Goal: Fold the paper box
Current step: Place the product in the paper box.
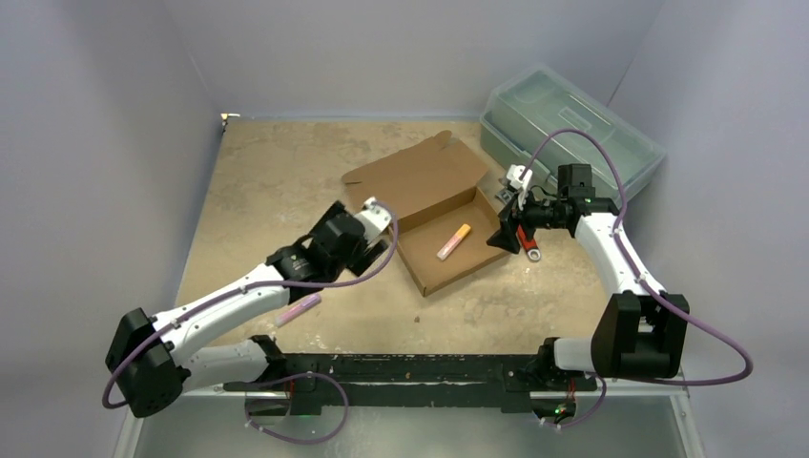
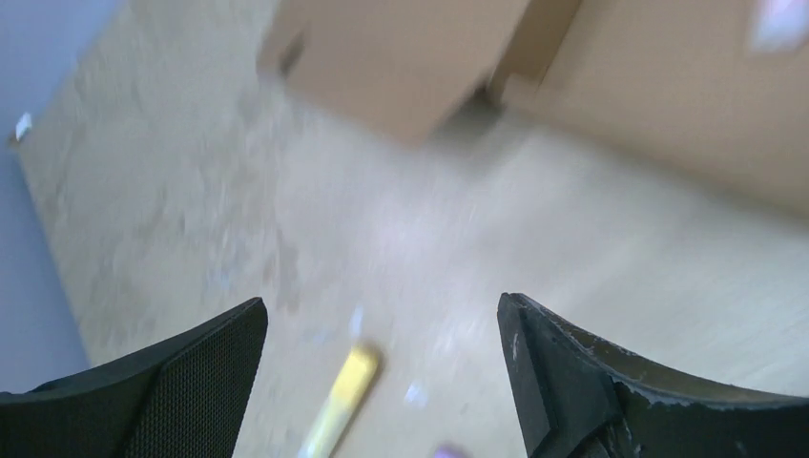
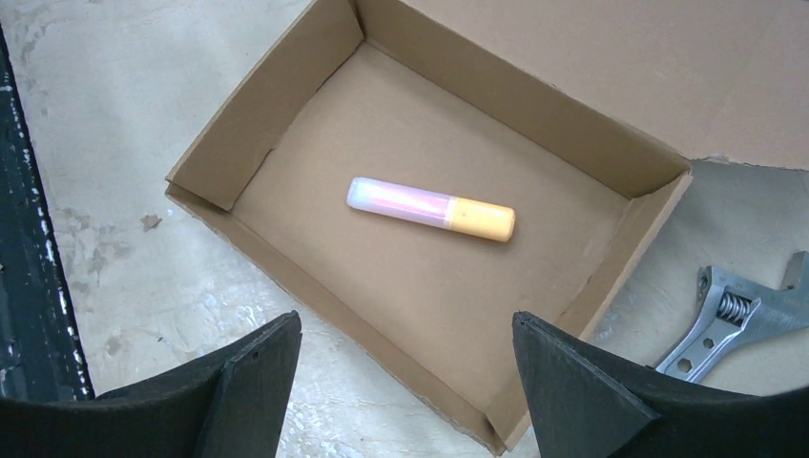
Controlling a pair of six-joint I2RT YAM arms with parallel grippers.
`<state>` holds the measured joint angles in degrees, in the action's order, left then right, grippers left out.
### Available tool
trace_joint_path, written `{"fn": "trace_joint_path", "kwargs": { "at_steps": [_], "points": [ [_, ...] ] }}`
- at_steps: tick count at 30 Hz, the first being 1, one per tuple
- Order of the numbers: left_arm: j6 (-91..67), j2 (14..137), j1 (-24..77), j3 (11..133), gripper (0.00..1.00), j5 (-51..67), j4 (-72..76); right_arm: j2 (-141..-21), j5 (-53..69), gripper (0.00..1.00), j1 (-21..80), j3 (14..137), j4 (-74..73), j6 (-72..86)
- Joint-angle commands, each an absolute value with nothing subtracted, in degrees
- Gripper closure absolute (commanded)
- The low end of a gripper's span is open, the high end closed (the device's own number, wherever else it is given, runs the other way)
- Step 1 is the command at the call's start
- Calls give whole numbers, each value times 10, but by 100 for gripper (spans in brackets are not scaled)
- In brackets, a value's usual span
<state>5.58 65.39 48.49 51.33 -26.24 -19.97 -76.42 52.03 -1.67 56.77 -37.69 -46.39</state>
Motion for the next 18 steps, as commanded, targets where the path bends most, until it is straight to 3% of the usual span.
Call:
{"fn": "trace_joint_path", "kwargs": {
  "at_steps": [1,10,18],
  "points": [
    [153,608,405,392,11,-299,-215,-743,534,16,-20,582,-383,-475],
    [164,616,326,345,11,-260,-178,-744,542,16,-21,583,-389,-482],
    [151,713,203,381,34,-117,-179,-735,551,15,-21,585,-398,-491]
  ]
}}
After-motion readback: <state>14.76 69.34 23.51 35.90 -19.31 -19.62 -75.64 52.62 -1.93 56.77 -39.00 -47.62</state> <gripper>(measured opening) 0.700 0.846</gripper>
